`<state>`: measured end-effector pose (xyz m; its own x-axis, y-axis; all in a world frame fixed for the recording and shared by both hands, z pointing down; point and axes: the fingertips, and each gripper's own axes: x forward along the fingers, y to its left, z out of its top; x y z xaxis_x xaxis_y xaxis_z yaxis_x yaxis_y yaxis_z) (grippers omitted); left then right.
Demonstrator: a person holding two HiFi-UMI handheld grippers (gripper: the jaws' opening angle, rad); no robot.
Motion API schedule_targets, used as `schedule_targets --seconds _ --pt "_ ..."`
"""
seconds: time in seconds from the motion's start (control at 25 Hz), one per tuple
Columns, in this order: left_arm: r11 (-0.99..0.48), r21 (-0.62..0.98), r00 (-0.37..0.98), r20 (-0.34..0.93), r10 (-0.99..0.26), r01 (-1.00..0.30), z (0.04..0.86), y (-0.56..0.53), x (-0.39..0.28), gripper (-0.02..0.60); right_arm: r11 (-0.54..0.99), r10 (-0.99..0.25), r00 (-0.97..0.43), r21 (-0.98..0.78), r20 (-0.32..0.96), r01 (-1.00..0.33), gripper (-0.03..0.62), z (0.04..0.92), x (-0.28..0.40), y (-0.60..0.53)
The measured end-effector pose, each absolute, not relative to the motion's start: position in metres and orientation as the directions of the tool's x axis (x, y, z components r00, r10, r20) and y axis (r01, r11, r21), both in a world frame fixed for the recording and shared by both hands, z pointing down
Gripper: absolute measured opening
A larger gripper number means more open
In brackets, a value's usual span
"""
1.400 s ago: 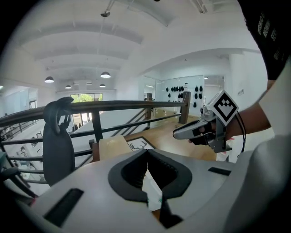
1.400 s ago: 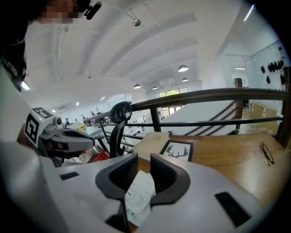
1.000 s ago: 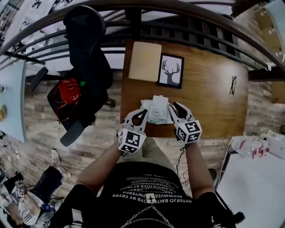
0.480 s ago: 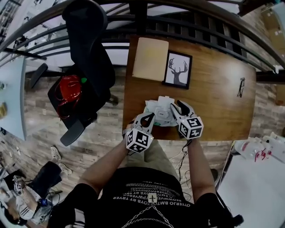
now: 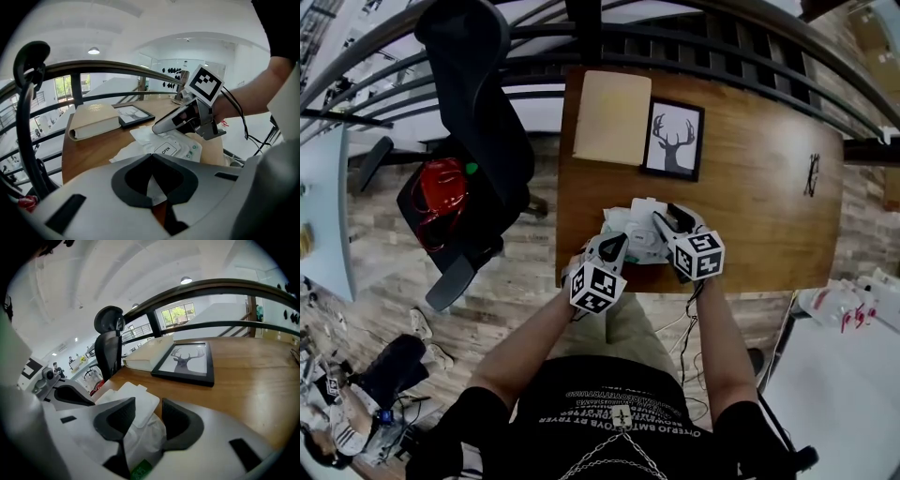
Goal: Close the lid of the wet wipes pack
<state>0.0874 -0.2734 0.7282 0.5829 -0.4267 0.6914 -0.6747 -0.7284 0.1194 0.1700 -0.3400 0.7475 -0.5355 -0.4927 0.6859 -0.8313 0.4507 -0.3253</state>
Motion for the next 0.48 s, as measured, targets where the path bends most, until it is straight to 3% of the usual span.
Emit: schedule_targets --seconds 0.48 --pt "-0.705 0.140 0.574 0.697 -0.428 -0.696 0.735 -0.277 0.086 0.028 0.478 -0.505 -0.575 -0.346 0.644 -0.808 0.140 0.726 0.167 -0.340"
